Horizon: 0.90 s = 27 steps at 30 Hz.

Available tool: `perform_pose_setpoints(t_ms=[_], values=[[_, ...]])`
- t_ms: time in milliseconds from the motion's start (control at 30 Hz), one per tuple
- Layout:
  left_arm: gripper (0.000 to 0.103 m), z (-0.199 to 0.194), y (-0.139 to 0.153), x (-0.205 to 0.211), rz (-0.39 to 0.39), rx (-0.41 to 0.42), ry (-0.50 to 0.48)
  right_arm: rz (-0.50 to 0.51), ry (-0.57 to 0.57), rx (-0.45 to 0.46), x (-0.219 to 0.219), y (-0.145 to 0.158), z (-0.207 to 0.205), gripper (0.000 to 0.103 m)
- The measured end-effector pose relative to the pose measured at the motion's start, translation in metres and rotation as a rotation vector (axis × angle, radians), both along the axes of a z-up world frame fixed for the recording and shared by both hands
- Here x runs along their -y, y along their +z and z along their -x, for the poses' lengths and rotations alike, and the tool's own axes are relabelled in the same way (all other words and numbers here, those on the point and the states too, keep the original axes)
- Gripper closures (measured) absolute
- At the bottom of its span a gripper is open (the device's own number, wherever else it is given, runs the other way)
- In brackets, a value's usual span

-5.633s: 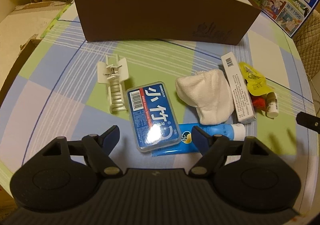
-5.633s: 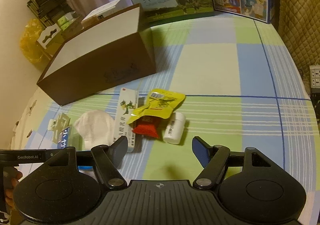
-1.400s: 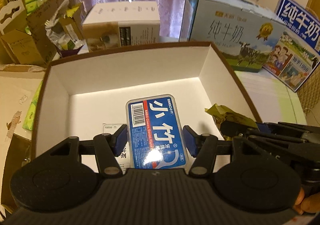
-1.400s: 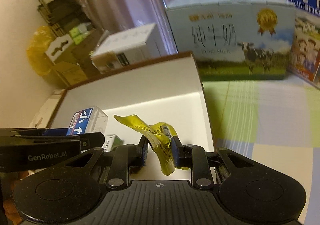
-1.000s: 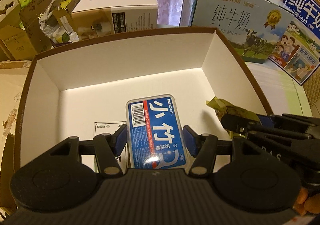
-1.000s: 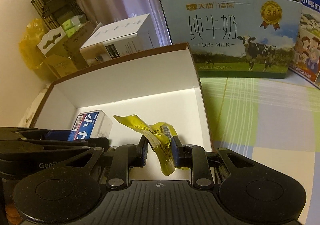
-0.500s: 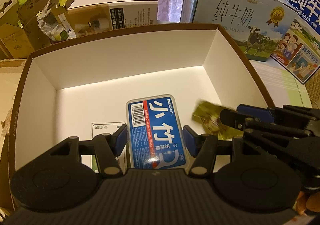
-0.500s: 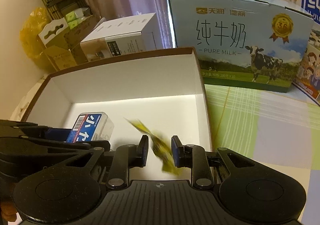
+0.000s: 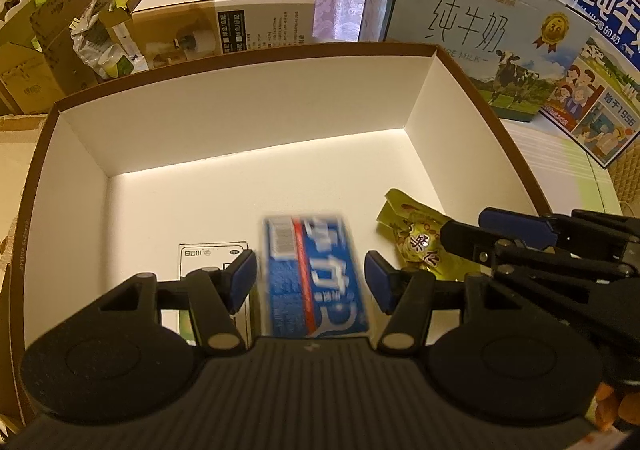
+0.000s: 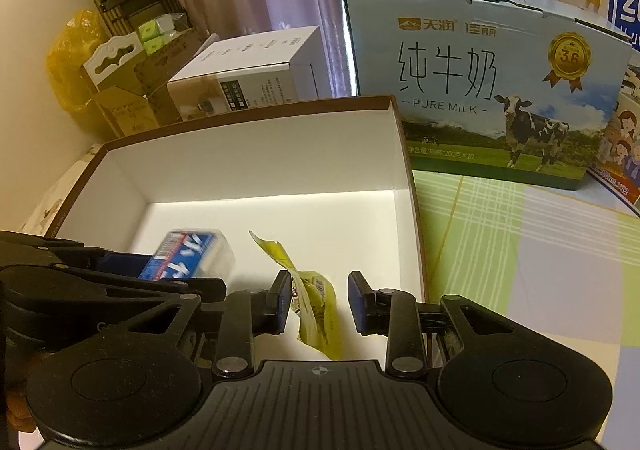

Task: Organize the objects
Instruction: 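Open both tools to drop the toothpaste box and yellow packet in the box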

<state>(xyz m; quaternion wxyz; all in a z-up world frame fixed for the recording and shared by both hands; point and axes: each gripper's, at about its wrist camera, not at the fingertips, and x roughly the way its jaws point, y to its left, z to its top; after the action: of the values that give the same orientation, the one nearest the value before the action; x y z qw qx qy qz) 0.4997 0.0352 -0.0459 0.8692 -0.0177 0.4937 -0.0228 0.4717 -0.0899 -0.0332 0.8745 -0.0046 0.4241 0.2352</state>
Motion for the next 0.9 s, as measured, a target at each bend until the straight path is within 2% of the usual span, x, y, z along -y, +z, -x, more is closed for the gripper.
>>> perform_pose_setpoints(t_ms=[167, 600, 900], values=[[0.035, 0.001, 0.0, -0.004, -0.005, 0.004, 0.008, -0.02, -0.005, -0.013, 0.003, 0.001, 0.0, 0.073], [0.03, 0.023, 0.014, -0.016, -0.001, 0.017, 0.028, -0.044, 0.034, -0.007, 0.002, 0.012, 0.02, 0.057], [0.026, 0.052, 0.032, -0.022, -0.002, 0.041, 0.043, -0.076, 0.034, 0.011, 0.006, 0.027, 0.046, 0.051]])
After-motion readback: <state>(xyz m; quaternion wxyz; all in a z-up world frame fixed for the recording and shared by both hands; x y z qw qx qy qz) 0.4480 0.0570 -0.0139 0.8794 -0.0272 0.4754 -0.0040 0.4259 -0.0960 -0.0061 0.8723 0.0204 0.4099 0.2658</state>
